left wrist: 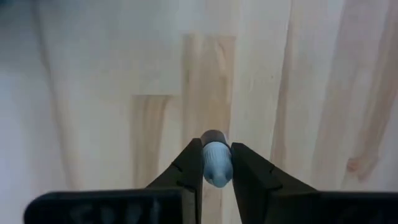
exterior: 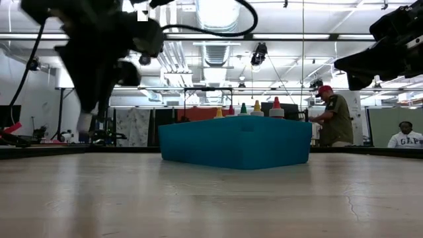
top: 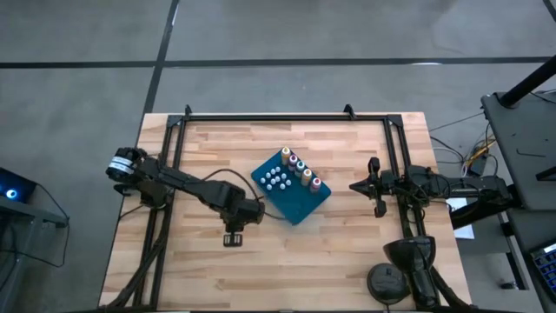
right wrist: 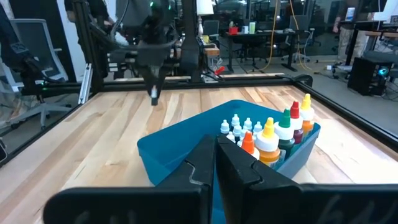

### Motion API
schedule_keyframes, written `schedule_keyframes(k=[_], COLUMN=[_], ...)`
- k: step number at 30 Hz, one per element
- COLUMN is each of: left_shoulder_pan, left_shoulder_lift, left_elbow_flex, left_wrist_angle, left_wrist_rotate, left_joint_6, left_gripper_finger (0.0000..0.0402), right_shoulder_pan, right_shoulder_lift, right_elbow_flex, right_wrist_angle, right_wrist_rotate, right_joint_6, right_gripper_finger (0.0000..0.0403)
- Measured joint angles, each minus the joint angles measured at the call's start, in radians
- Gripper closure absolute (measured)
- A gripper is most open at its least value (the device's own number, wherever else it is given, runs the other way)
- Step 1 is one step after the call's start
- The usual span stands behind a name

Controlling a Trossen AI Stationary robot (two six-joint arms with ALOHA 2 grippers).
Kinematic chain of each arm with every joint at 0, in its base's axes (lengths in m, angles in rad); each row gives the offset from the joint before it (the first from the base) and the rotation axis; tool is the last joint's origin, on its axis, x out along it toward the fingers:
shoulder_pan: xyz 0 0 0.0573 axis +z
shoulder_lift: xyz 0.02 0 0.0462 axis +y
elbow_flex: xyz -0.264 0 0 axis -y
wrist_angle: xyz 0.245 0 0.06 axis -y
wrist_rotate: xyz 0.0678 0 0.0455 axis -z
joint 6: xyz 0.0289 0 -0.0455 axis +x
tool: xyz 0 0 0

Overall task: Pick & Place food coloring
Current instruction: Put the black food coloring bottle into the blue bin

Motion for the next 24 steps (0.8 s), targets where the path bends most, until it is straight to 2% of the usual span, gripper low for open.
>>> schedule_keyframes(k=[6,14,24], left_shoulder_pan=[0.083,0.192,0.284], left_shoulder_lift=[0.000,0.012,0.127], left_elbow_flex=[0.117,0.225,0.368], left_wrist_angle=[-0.107,-0.142,-0.139], left_wrist_rotate=[-0.001,-0.002,-0.010], left_joint_6=[0.043,0.116,0.175], left_gripper_finger=[0.0362,0.0362,0.0362], right_shoulder_pan=[0.000,0.000,0.000], right_shoulder_lift=[0.000,0.000,0.000], right_elbow_flex=[0.000,0.000,0.000], right_wrist_angle=[0.000,0.000,0.000], right_wrist_rotate=[0.000,0.000,0.000], right_joint_6=[0.002,0.002,0.002], right_gripper_finger=[0.0394,0.0394,0.0394])
